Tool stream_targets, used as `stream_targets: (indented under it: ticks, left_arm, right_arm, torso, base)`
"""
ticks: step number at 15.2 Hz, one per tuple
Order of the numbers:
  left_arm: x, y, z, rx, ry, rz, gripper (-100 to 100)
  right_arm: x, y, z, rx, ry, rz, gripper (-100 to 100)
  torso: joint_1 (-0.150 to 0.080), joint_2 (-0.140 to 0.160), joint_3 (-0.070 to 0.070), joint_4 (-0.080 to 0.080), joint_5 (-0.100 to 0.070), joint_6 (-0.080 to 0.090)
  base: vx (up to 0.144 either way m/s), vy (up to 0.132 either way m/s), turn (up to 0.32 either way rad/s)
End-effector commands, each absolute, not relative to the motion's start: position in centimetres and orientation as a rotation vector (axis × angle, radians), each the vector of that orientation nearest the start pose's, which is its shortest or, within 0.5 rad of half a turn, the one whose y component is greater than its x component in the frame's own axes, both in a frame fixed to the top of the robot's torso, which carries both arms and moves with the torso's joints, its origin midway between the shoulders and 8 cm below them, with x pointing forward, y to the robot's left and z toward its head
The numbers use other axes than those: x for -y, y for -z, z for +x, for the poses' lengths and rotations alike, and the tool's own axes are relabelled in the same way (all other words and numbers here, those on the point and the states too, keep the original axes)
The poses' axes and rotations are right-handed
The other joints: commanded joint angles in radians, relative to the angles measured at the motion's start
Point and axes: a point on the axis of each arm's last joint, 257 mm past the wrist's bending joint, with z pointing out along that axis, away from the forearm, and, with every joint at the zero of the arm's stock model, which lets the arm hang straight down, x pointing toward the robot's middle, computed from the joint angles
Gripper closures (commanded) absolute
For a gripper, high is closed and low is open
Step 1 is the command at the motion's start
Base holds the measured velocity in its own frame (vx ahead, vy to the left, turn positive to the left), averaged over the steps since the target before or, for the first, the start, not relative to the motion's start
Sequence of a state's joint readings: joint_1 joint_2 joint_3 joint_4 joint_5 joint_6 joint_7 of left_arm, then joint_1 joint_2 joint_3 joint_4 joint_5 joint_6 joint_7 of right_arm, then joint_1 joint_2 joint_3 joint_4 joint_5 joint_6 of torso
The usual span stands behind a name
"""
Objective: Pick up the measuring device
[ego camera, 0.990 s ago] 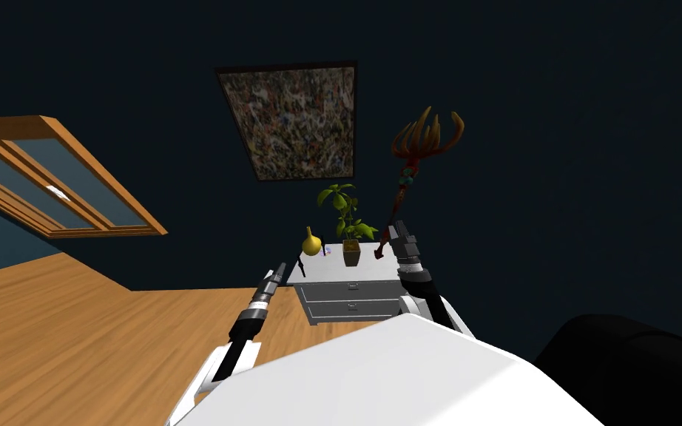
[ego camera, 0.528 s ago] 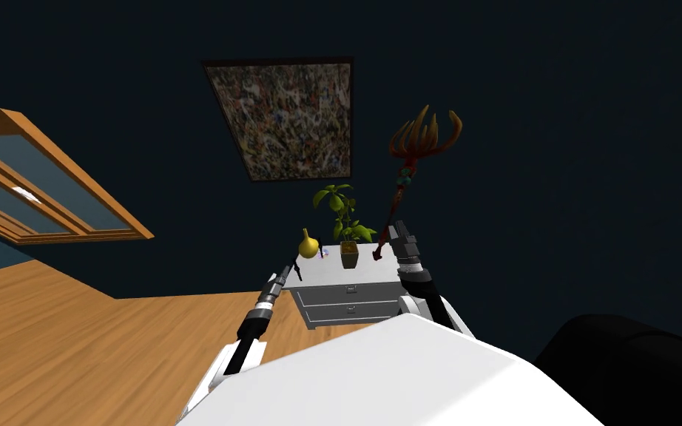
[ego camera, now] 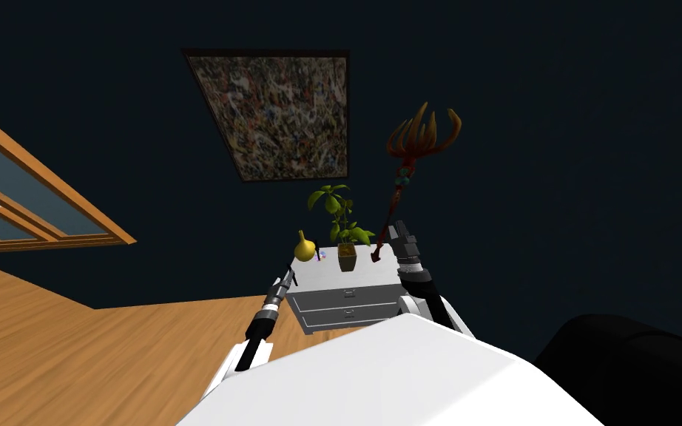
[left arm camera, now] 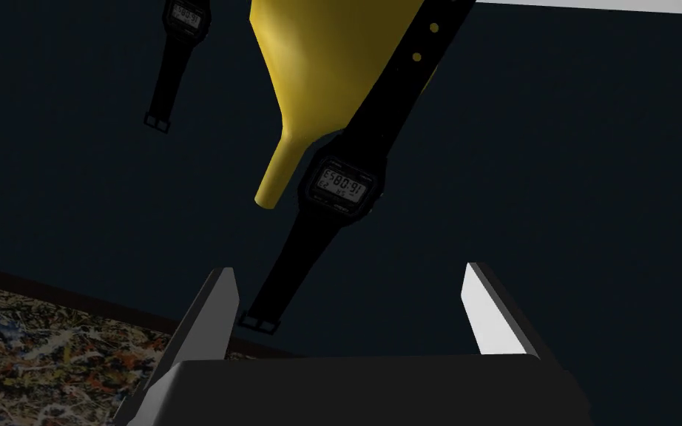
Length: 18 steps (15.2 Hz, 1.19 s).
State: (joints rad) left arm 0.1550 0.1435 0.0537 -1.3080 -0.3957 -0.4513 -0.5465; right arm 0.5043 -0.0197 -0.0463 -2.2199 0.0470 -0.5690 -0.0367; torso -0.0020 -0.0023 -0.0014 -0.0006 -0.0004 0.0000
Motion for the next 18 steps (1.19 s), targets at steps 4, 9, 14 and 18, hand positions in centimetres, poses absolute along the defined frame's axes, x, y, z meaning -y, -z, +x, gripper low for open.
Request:
stream_targets:
  ticks: [4,9,14,18]
  left_arm:
    - [-27.3,33.7,46.6,-1.587,0.456,-0.337,-100]
    - [-27.2,33.8,46.6,-1.589,0.454,-0.336,100]
    - [-29.0,34.1,46.7,-1.62,0.391,-0.319,-100]
    - [-31.1,34.6,46.7,-1.656,0.321,-0.307,-100]
  right_arm:
    - [28.8,-1.0,34.2,-0.643,-1.263,0.617,0]
    - [28.8,-1.0,34.2,-0.643,-1.263,0.617,0]
    - [28.8,-1.0,34.2,-0.643,-1.264,0.617,0]
    - [28.8,-1.0,34.2,-0.643,-1.264,0.617,0]
  torso:
    - [0.0,0.0,0.0,0.0,0.0,0.0]
    - [0.001,0.002,0.001,0.001,0.0,0.0]
    - [-0.002,0.003,0.002,0.001,0.0,0.0]
    - [-0.006,0.002,0.001,0.001,-0.001,0.001]
  base:
    - [0.025,-0.013,-0.034]
    - [0.001,-0.001,0.0]
    - [-0.002,-0.04,-0.013]
    - [0.002,-0.089,-0.015]
